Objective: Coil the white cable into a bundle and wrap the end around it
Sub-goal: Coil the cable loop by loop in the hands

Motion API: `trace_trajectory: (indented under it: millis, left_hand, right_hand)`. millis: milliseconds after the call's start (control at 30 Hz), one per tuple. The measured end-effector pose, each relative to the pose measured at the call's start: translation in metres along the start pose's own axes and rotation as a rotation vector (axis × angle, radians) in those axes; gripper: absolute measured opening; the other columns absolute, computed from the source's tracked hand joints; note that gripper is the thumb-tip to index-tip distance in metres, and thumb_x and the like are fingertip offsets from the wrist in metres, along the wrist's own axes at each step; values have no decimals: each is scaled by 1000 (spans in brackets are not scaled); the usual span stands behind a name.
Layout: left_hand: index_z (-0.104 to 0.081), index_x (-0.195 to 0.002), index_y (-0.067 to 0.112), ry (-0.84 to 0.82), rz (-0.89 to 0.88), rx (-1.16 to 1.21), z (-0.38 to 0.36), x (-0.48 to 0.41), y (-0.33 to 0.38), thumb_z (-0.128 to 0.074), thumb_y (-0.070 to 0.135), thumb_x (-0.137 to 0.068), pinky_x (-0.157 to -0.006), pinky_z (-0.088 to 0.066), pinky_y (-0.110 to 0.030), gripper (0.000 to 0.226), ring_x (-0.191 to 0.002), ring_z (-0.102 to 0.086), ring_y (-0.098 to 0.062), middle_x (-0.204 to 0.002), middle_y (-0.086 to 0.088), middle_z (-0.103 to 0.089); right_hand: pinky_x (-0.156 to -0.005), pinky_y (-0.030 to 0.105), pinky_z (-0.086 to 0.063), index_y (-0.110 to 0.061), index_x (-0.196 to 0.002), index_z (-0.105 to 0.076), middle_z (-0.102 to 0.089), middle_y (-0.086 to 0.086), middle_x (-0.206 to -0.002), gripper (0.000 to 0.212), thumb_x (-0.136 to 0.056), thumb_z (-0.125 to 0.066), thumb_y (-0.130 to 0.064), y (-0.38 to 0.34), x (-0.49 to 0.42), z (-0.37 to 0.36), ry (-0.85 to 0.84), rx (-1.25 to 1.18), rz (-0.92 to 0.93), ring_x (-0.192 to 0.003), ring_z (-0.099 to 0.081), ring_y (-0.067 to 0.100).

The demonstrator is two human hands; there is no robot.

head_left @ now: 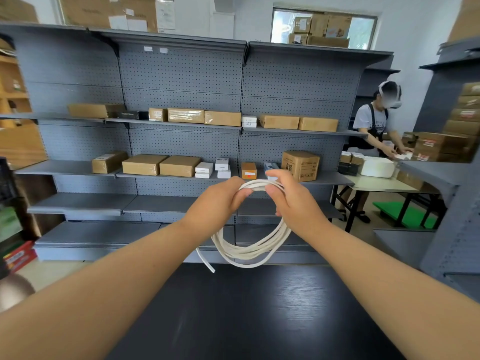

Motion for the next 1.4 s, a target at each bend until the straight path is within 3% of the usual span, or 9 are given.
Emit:
trace_trajectory:
  millis: [200,400,533,667,833,967,1067,1200,1400]
  left_hand:
    - [-45,-87,13,-92,-95,-103,0,1,-2,-39,36,-97,-61,-30,-34,25,-68,-44,-23,-73,-2,-48]
    - [-53,-92,18,28,29,148,-5,6,-13,-46,38,-94,-57,-36,-25,21,-58,-47,-14,-63,3,-51]
    - [-48,-82,34,72,103,315,-9,9,-17,-52,41,-90,-67,-47,-36,11,-69,-58,-21,-68,5,-55]
    - [-52,-88,32,88,165,464,-13,10,-23,-58,35,-88,-76,-53,-41,7,-67,-56,-12,-71,11,-56]
    - [-48,-86,35,170,201,483,-12,12,-25,-54,33,-91,-63,-47,-18,8,-56,-53,-3,-75,5,-58]
    - [-49,-95,25,224,199,319,-7,11,-26,-49,34,-94,-53,-35,-12,9,-58,-45,-6,-63,10,-49]
    - [-48,-93,23,241,171,240,0,10,-26,-48,34,-94,-54,-34,-9,10,-59,-44,-6,-63,10,-48]
    - [-49,-88,18,223,115,153,9,5,-18,-49,32,-94,-53,-33,-17,16,-58,-42,-8,-62,8,-45]
    - [-54,-99,8,140,28,36,17,-2,-12,-49,34,-94,-60,-26,-30,27,-70,-45,-23,-72,-1,-50]
  right_hand:
    - [-63,31,-38,-13,-93,-56,-49,-7,-70,27,-99,-36,-29,0,3,-12,-124,90,-20,-58,-47,9]
    - [-56,21,-28,-14,-81,-47,-40,-13,-65,21,-98,-39,-24,-4,2,-6,33,90,24,-62,-39,5]
    - [-57,28,-24,-10,-82,-52,-43,-9,-66,22,-97,-42,-21,-4,4,1,129,26,22,-63,-40,12]
    - [-55,23,-26,-14,-81,-51,-42,-12,-64,21,-98,-40,-22,0,6,8,203,-4,-3,-62,-41,6]
    - [-60,11,-34,-11,-92,-58,-45,-15,-66,23,-99,-39,-22,6,5,18,313,-79,-69,-65,-45,1]
    - [-57,29,-39,-28,-77,-50,-46,-8,-57,25,-97,-37,-33,14,5,10,255,-176,-121,-52,-48,11]
    - [-54,12,-40,-31,-72,-46,-53,-1,-59,29,-99,-36,-27,14,7,6,186,-206,-140,-45,-52,6]
    - [-59,14,-47,-32,-98,-49,-58,-7,-79,12,-97,-41,-24,9,4,4,119,-222,-86,-49,-56,6]
    - [-55,4,-42,-25,-135,-34,-51,-9,-105,48,-92,-54,-22,7,3,10,98,-295,-101,-62,-61,7]
Point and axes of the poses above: each hand's wrist, its own x-axis away from the middle knuckle, its own z-axis out of the back of the hand, y = z × x, the point moved 8 cm from there along -x, towards the middle knuckle
